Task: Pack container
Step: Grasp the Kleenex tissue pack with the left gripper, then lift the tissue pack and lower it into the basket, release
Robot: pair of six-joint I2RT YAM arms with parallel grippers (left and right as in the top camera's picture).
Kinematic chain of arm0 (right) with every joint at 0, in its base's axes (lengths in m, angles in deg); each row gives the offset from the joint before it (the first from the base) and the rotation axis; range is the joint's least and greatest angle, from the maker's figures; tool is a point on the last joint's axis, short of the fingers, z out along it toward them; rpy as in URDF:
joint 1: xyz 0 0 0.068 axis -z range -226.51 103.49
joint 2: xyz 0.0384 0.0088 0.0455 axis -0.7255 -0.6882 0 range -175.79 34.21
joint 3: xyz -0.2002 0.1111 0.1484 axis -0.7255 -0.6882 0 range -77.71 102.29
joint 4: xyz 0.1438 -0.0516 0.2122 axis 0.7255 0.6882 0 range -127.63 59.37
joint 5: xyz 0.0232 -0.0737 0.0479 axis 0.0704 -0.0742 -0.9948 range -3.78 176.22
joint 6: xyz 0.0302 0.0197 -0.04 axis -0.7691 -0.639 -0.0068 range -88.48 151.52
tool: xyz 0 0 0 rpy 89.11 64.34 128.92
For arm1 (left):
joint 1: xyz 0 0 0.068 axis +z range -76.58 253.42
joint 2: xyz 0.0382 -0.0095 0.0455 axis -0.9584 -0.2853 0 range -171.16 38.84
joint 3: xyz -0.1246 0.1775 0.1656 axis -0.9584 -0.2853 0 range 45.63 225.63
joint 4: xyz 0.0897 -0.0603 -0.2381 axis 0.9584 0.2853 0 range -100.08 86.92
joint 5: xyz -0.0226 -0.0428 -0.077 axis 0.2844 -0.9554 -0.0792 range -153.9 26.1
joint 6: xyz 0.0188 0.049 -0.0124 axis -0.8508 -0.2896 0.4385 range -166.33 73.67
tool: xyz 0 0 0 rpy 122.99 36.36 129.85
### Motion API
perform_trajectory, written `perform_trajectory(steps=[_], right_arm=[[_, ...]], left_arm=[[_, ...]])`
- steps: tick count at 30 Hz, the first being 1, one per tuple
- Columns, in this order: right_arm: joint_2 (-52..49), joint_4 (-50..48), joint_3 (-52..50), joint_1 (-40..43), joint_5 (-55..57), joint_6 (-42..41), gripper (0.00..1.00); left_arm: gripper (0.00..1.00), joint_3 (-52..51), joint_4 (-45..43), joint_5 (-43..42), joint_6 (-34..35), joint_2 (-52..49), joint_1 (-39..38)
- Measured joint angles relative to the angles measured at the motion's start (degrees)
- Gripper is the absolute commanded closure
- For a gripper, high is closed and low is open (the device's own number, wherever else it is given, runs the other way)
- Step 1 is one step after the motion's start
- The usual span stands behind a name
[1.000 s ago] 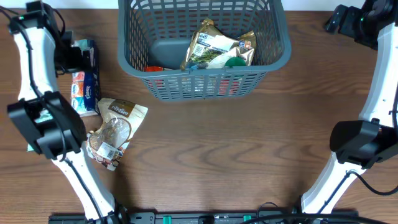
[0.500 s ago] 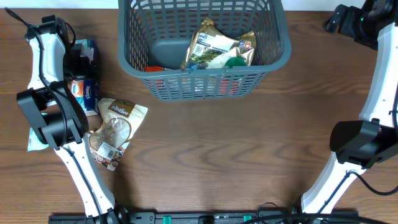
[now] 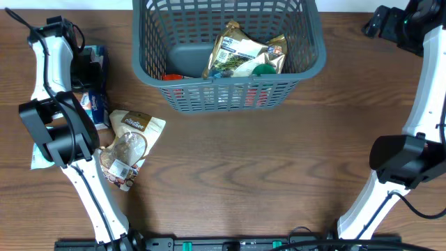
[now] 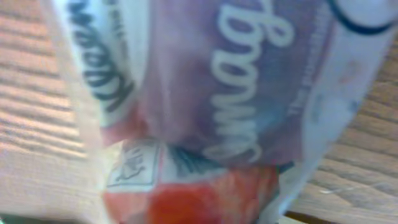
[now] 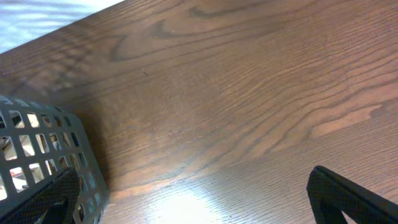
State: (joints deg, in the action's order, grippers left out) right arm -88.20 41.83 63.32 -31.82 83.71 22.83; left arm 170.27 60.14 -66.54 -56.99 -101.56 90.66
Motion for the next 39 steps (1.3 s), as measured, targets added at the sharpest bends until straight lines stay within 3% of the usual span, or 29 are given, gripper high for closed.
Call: perform_trajectory(steps=[10,21,28,33,39], right_arm=[[0.0,0.9,0.0,0.0,0.0,1.7,0.01],[0.0,0.9,0.0,0.0,0.0,2.9,0.01],[0.0,0.9,0.0,0.0,0.0,3.1,0.01],[0.0,1.0,0.0,0.0,0.0,3.3,0.01],[0.0,1.6,0.0,0.0,0.0,3.3,0.01]], left_arm=[[0.94,-1.1,3.5,-1.7,3.5,4.6,0.0],[0.94,-1.2,0.2,-4.8,2.6,34.0,-1.2],[0.94,-1.0,-8.2,-7.0,-14.5,44.9,-13.8],[0.94,-1.0,-18.7,-8.2,-34.4,45.6,-24.9],[0.95,-1.0,-26.9,-8.4,-55.0,43.1,-32.6]])
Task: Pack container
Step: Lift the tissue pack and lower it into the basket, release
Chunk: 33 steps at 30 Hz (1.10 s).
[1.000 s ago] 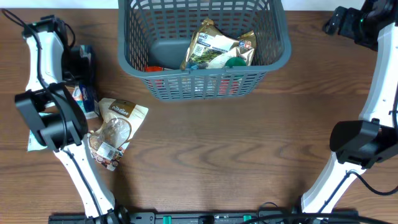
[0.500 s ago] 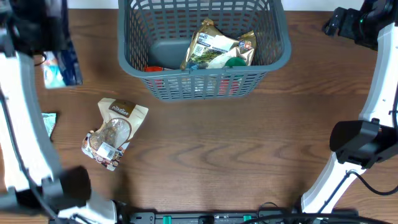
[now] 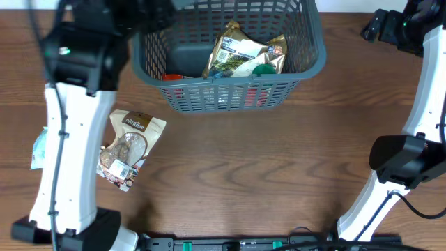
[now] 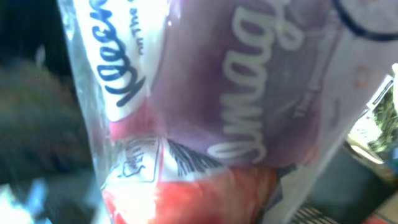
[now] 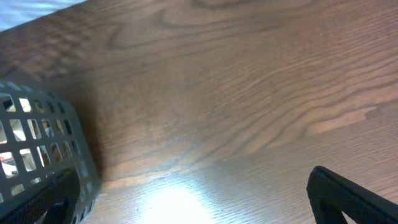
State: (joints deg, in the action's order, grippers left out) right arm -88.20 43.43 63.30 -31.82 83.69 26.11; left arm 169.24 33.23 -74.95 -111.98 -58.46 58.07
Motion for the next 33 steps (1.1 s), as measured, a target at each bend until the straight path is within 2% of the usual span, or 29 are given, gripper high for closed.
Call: perform_trajectory(steps=[4,11,18,27,30,33], right_arm=[[0.0,0.5,0.0,0.0,0.0,0.0,0.01],[0.0,0.9,0.0,-0.3,0.0,0.0,0.01],[0.0,1.9,0.0,-0.6,0.0,0.0,0.01],[0.0,3.1,0.0,-0.6,0.0,0.0,0.01],[0.0,3.1,0.0,-0.6,0.0,0.0,0.01],[0.0,3.1,0.0,-0.6,0.0,0.0,0.01]], left_arm=[[0.94,0.0,-0.3,-0.2,-8.2,-4.8,-2.7],[0.94,0.0,-0.3,-0.2,-12.4,-18.0,-5.0],[0.94,-0.2,-0.8,-0.2,-8.8,-26.8,-5.3],[0.93,-0.2,-3.3,-0.2,-2.1,-29.1,-2.8],[0.83,-0.2,-3.0,-0.1,-1.4,-30.3,-1.5],[0.58,-0.2,-2.8,-0.1,-1.1,-31.1,-0.8]])
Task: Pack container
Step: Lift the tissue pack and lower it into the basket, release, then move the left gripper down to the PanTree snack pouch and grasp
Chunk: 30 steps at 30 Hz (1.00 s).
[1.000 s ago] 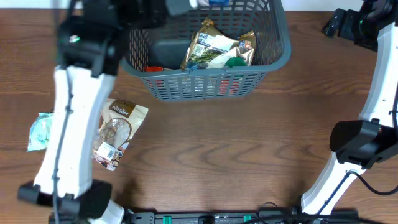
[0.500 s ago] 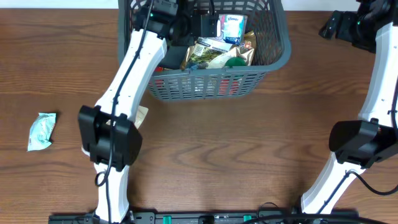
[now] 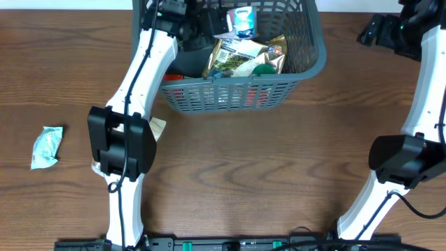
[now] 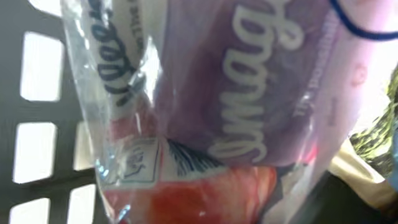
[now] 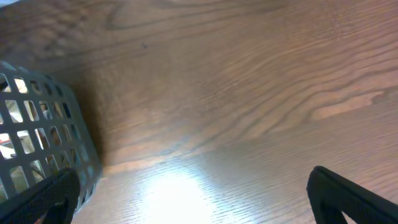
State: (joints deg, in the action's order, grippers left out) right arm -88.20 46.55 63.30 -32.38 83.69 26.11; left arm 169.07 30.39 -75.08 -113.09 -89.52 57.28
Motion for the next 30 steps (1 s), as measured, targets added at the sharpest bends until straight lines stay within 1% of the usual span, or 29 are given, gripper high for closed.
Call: perform_trajectory(steps=[1,2,8,10,14,16,19,22,24,27,28,29,30], right_arm=[[0.0,0.0,0.0,0.0,0.0,0.0,0.01],[0.0,0.0,0.0,0.0,0.0,0.0,0.01],[0.0,0.3,0.0,0.0,0.0,0.0,0.01],[0.0,0.4,0.0,0.0,0.0,0.0,0.01],[0.0,0.4,0.0,0.0,0.0,0.0,0.01],[0.0,0.4,0.0,0.0,0.0,0.0,0.01],[0.0,0.4,0.0,0.0,0.0,0.0,0.01],[0.0,0.4,0.0,0.0,0.0,0.0,0.01],[0.0,0.4,0.0,0.0,0.0,0.0,0.01],[0.0,0.4,0.0,0.0,0.0,0.0,0.01],[0.0,0.4,0.0,0.0,0.0,0.0,0.01],[0.0,0.4,0.0,0.0,0.0,0.0,0.01],[0.0,0.4,0.0,0.0,0.0,0.0,0.01]], left_arm=[[0.34,0.0,0.0,0.0,0.2,-0.1,0.0],[0.02,0.0,-0.1,0.0,0.3,-0.1,0.0],[0.02,0.0,-0.4,0.0,1.1,-0.1,-0.2],[0.02,0.0,-0.4,0.0,2.5,-0.1,-0.2],[0.02,0.0,-0.3,0.0,8.7,0.7,-0.2],[0.02,0.0,0.2,0.0,12.1,2.8,-0.2],[0.02,-0.1,0.4,0.8,16.6,8.9,-0.2],[0.02,-0.1,0.9,3.7,21.4,18.6,0.0],[0.02,0.1,3.0,5.6,25.3,25.6,0.9],[0.02,1.3,9.9,7.1,32.3,34.4,5.4],[0.02,1.7,14.6,7.8,35.7,37.7,9.1],[0.02,1.9,17.1,8.3,37.4,39.0,11.0],[0.02,2.3,21.8,8.9,39.7,40.5,14.4]])
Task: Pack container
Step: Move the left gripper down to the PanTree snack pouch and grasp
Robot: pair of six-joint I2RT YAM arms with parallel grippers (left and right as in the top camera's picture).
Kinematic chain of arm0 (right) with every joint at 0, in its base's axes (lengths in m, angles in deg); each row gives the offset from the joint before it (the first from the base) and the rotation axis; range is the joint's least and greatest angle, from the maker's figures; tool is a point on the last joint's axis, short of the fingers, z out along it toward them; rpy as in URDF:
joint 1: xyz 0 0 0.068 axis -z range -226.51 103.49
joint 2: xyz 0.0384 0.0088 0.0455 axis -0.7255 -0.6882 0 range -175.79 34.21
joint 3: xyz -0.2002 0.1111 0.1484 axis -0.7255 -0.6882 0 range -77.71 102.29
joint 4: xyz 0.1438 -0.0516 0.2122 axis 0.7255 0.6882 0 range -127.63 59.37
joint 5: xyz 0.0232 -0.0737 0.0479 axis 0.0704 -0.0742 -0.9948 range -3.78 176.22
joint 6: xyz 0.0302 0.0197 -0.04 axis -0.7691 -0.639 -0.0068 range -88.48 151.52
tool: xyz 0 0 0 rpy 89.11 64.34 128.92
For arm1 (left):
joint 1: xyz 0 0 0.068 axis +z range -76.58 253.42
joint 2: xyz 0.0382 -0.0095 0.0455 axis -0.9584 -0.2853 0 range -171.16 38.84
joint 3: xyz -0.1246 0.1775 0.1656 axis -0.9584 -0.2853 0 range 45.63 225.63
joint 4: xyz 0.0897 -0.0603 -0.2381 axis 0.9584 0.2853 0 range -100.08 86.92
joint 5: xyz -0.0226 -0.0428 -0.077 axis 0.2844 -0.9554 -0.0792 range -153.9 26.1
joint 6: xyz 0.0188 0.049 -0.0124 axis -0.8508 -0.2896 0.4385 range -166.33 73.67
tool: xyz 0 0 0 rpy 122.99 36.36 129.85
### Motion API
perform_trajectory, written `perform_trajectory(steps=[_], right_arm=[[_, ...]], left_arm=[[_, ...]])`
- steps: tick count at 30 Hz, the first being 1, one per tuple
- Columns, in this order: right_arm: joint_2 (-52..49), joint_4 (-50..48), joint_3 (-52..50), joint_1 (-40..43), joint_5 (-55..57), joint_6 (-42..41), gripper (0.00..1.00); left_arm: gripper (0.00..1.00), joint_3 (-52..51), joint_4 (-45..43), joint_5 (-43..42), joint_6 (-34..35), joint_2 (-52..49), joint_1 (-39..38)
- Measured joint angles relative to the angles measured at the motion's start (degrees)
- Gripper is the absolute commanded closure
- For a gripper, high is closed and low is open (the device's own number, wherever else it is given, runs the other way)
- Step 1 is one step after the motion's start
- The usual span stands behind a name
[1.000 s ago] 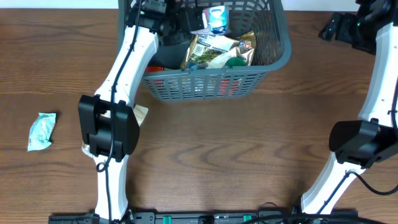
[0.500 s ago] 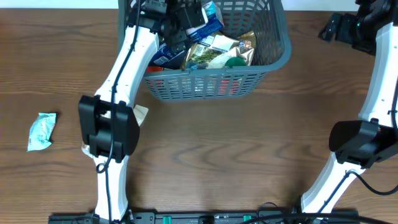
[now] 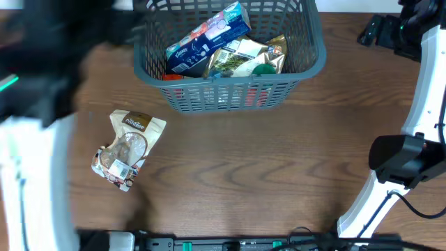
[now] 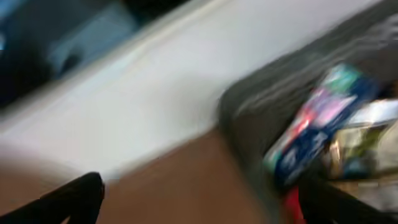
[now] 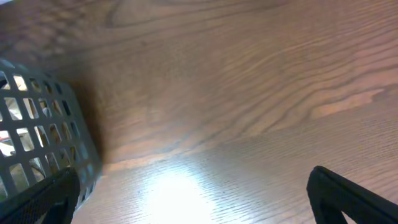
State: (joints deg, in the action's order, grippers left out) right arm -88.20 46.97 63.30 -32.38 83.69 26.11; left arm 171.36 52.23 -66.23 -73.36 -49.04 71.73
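Note:
The grey basket stands at the back middle of the table. A blue and red tissue pack lies slanted inside it, on top of a green snack bag. The left wrist view, badly blurred, has the tissue pack in the basket off to the right. My left gripper is open and empty, left of the basket. In the overhead view the left arm is a blur. My right gripper hangs open over bare table by the basket's corner.
A brown snack bag lies on the table left of centre, in front of the basket. The right arm runs along the right edge. The blurred left arm covers the table's far left strip.
The tissue pack was in my left gripper over the basket; now it lies in the basket. My left gripper is open and stands left of the basket. The right arm has not moved.
My left gripper was shut on the tissue pack at the table's left side. It then held the pack beside the basket's left rim, then over the basket's inside. Now the pack rests in the basket and the gripper is empty.

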Motion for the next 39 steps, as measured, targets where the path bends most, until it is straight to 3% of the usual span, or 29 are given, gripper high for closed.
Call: perform_trajectory(steps=[4,8,16,26,39], right_arm=[[0.0,-0.4,0.0,-0.2,0.0,0.0,0.01],[0.0,-1.0,0.0,-1.0,0.0,0.0,0.01],[0.0,-1.3,0.0,-2.5,0.0,0.5,0.01],[0.0,-1.5,-0.1,-2.7,0.0,1.8,0.01],[0.0,-1.5,-0.1,-2.7,0.0,2.0,0.01]], left_arm=[[0.01,-0.4,15.9,1.1,4.7,1.1,7.7],[0.01,-6.6,21.7,1.0,4.7,-0.9,10.4],[0.01,-31.3,13.0,-1.1,2.5,-1.7,10.7],[0.01,-63.3,-9.9,-2.3,-1.4,-1.9,10.7],[0.02,-73.0,-25.7,-2.3,-9.0,-3.5,10.7]])
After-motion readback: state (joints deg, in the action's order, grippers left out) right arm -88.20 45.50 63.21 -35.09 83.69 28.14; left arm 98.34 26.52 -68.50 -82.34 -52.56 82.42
